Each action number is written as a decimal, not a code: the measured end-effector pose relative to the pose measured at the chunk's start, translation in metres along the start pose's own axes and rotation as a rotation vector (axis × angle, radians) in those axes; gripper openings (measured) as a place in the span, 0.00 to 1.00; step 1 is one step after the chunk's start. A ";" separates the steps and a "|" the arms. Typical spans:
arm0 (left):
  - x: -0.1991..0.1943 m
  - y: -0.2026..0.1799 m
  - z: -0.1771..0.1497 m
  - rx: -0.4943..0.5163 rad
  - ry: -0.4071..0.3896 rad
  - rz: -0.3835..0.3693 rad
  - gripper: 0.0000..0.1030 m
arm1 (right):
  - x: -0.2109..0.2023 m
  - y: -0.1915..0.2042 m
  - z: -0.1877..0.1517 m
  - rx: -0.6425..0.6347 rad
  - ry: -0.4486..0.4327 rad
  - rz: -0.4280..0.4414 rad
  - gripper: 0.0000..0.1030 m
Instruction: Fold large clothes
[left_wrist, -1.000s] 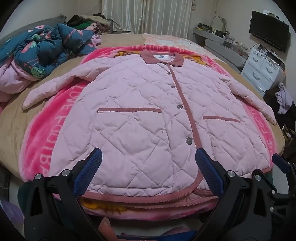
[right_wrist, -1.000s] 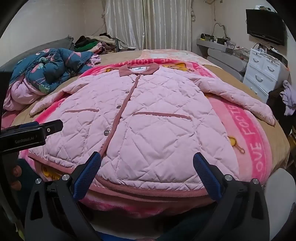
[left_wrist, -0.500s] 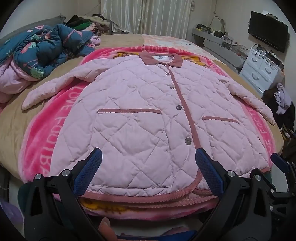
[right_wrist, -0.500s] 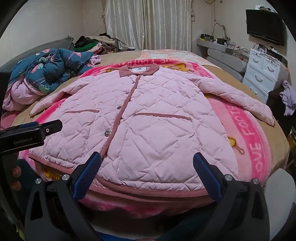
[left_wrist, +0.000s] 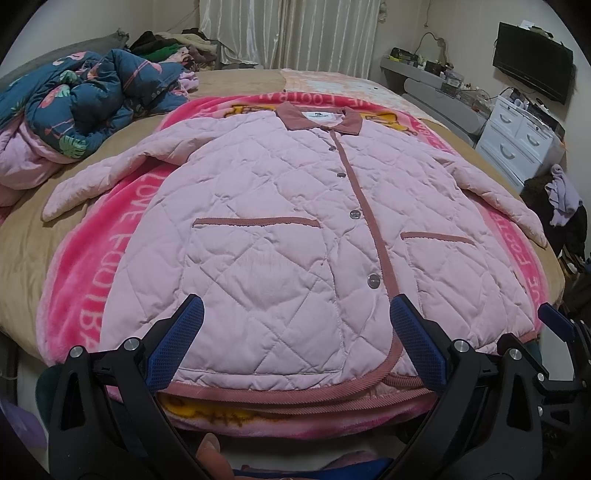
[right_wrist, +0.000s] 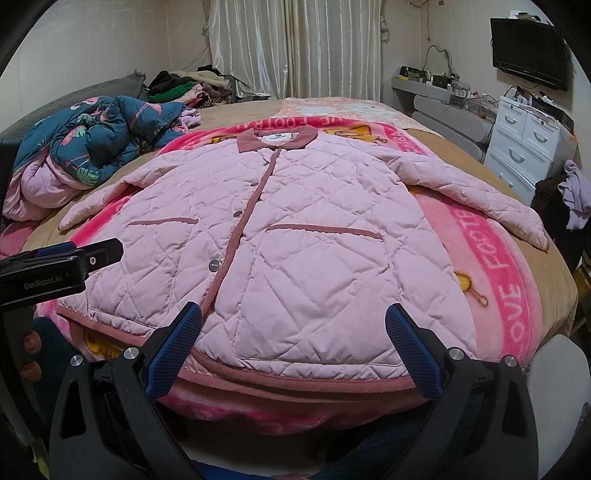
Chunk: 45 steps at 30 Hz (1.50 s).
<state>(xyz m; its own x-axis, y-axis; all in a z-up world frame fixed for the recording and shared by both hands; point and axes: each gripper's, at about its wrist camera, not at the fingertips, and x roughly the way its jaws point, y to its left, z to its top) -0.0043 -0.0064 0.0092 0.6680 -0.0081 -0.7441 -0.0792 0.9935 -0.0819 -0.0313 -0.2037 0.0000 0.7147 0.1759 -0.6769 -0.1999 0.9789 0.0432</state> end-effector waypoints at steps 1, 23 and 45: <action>-0.001 -0.001 0.000 0.001 0.000 0.001 0.92 | 0.000 0.000 0.000 0.001 0.001 0.001 0.96; 0.003 0.000 -0.001 0.002 -0.001 0.001 0.92 | 0.003 -0.002 -0.002 0.008 0.008 -0.001 0.96; 0.031 0.006 0.012 0.013 0.054 0.001 0.92 | 0.031 -0.021 0.015 0.050 0.051 -0.024 0.96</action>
<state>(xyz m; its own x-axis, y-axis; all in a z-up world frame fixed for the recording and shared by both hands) 0.0246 0.0009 -0.0062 0.6273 -0.0132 -0.7787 -0.0697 0.9949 -0.0730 0.0050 -0.2176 -0.0105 0.6833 0.1478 -0.7150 -0.1485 0.9870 0.0621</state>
